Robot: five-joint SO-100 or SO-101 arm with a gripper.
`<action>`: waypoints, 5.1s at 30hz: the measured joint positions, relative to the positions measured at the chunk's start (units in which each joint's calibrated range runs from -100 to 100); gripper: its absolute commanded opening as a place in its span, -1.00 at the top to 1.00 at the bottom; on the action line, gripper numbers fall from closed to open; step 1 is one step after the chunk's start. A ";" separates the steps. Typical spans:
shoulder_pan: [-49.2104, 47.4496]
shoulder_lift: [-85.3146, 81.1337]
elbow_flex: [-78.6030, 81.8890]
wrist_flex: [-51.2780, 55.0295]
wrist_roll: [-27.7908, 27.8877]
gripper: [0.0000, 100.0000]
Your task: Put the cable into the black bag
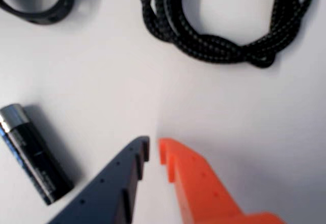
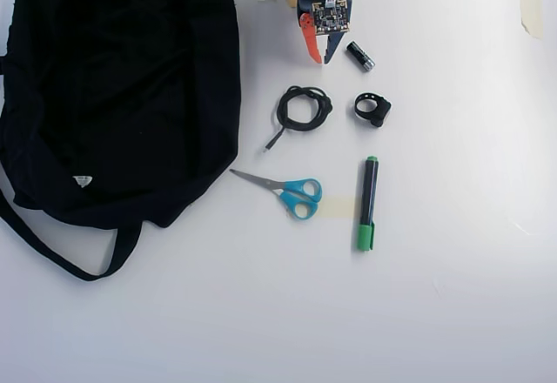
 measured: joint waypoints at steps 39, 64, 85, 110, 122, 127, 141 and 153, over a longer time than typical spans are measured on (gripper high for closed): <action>0.00 0.00 0.00 0.00 0.00 0.95; 0.00 0.00 0.00 0.00 0.00 0.95; 0.00 6.06 0.47 -31.95 0.00 0.95; 3.97 57.37 -30.74 -99.27 0.00 0.95; 4.78 74.97 -51.73 -92.66 0.00 0.95; 4.63 80.78 -69.34 -72.31 0.00 0.95; 4.78 85.10 -82.55 -55.56 0.00 0.95; 5.29 85.10 -82.55 -55.56 0.00 0.95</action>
